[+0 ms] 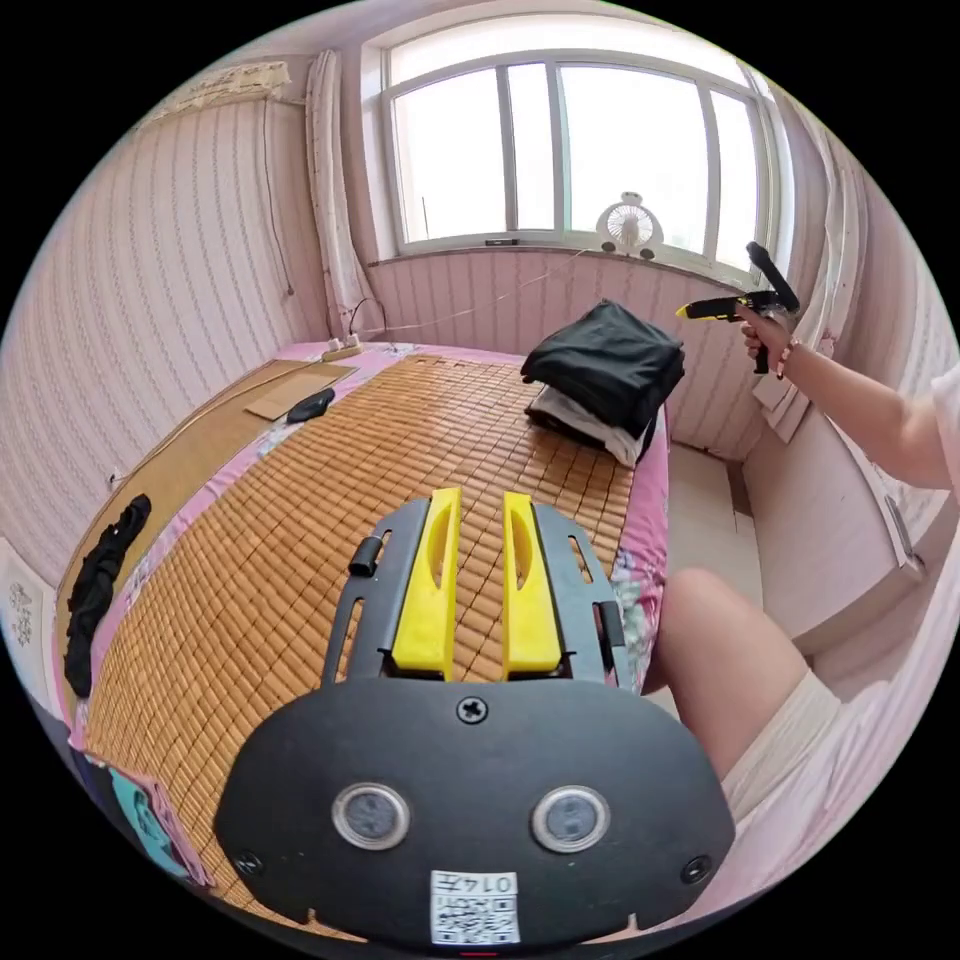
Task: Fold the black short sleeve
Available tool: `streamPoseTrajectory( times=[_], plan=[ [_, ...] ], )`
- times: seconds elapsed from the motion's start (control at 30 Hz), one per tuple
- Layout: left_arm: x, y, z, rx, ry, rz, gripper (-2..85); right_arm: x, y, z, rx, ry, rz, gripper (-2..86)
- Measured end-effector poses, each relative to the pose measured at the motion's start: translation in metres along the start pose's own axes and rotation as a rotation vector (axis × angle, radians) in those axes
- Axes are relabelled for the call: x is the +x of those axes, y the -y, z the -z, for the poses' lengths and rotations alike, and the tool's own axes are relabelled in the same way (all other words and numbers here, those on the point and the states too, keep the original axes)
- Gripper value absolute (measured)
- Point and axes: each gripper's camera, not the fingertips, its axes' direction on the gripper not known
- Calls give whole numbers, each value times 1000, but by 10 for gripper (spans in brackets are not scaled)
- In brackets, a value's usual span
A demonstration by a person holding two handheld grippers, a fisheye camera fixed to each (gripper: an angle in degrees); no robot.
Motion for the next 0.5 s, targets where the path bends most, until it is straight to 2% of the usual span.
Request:
streamPoseTrajectory(
  times=[0.13, 0.27, 0.4, 0.5],
  plan=[
    [10, -122, 64, -126, 97, 143, 69, -52, -138, 11, -45, 43, 83, 110],
    [27, -198, 129, -133, 268, 301, 65, -121, -219, 13, -124, 130, 135, 109],
    [35, -245, 171, -27, 314, 353, 69, -236, -242, 13, -174, 368, 422, 110],
    [39, -288, 204, 45, 376, 412, 75, -320, -245, 34, -107, 510, 674, 111]
  ],
)
